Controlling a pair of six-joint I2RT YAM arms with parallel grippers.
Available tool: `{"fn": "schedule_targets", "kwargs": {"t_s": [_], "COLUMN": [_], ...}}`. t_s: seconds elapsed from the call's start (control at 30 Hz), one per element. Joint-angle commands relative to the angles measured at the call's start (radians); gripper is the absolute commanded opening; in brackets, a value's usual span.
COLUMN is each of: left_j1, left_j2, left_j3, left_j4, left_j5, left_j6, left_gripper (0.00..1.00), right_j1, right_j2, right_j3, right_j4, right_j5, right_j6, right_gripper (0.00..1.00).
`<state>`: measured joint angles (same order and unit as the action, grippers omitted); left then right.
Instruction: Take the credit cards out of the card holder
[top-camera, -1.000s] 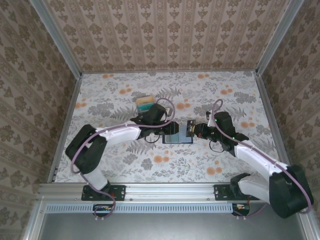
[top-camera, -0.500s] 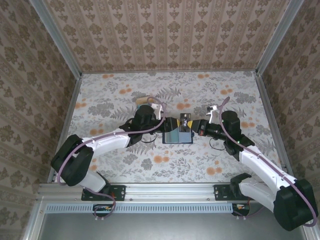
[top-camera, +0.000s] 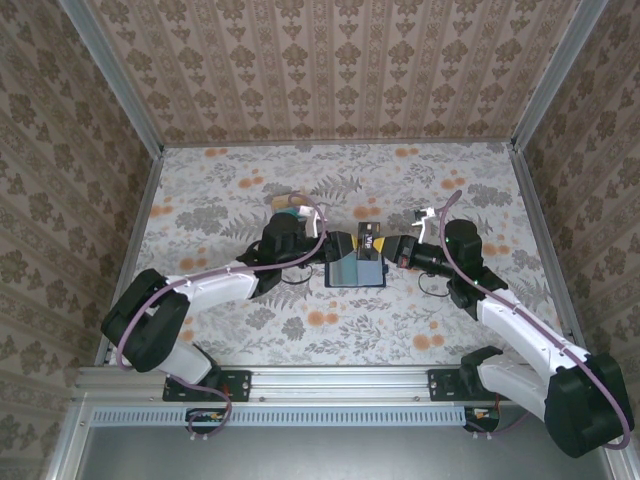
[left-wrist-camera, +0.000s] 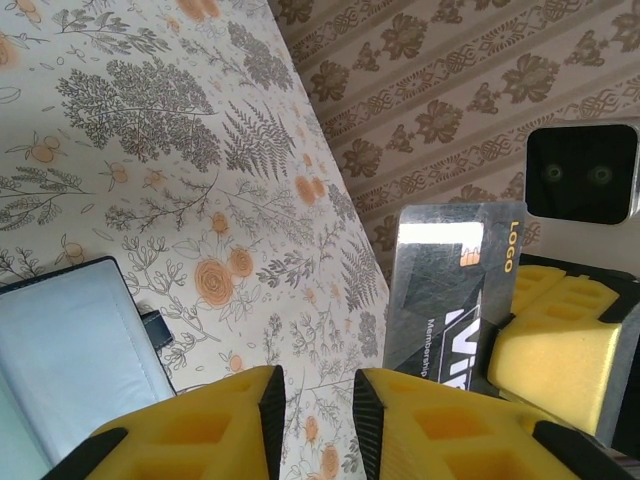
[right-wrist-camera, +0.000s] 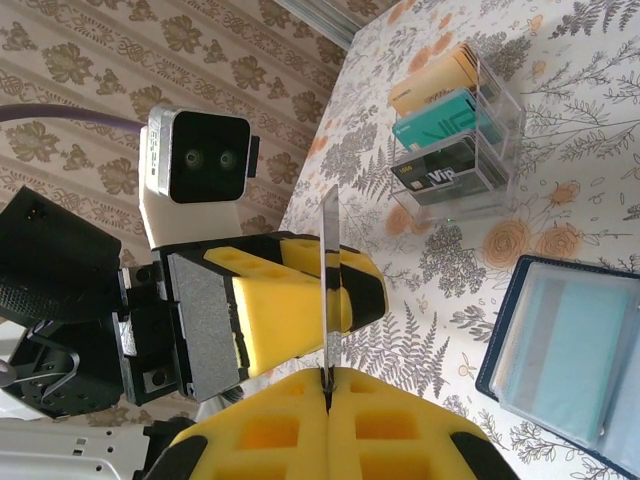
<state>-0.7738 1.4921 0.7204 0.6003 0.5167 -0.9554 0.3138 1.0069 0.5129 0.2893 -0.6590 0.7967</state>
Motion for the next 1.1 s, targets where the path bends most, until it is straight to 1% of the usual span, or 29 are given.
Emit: {"fn": "schedule_targets", "kwargs": {"t_s": [0.0,0.1,0.2,0.37,0.53,0.7,0.87,1.07], "left_j1": [-0.008,-0.007,-0.004,-0.001,0.002,0.002,-0.001,-0.002], "left_j2": [-0.019,-0.036,-0.052,-0.058,-0.061,-0.036,-0.009,0.002], "left_j3": [-0.005,-0.02,-0.027,-0.029,-0.035,-0.025,-0.022,-0.022], "left_j4": [0.111,0.103,0.089,0.075,0.075,0.075,0.129,0.175], "left_j5": [0.065,0.04,0.026,0.016,0.002,0.03,0.058,0.083], "left_j6": [-0.031,-0.028,-0.02,-0.014,-0.011,-0.008,-0.035,-0.054], "left_gripper": [0.33,0.35,0.41,0.41,0.44,0.43,0.42,0.33], "right_j1": [0.005,0.004,0.005,0.004,0.003,0.003,0.004,0.003], "right_j2": [0.02,0.019,0.018,0.018,0.027,0.024,0.036,0.066], "right_j3": [-0.013,-0.01,-0.002,0.0,0.004,-0.01,-0.007,-0.016], "right_j4": [0.016,-0.009,-0.036,-0.041,-0.046,0.028,0.057,0.09], "right_j5": [-0.01,0.022,0.046,0.052,0.054,-0.006,-0.047,-0.063], "right_j6": [0.002,-0.003,-0.009,-0.008,-0.008,0.015,0.024,0.035], "right_gripper": [0.0,0.0,0.0,0.0,0.0,0.0,0.0,0.0]}}
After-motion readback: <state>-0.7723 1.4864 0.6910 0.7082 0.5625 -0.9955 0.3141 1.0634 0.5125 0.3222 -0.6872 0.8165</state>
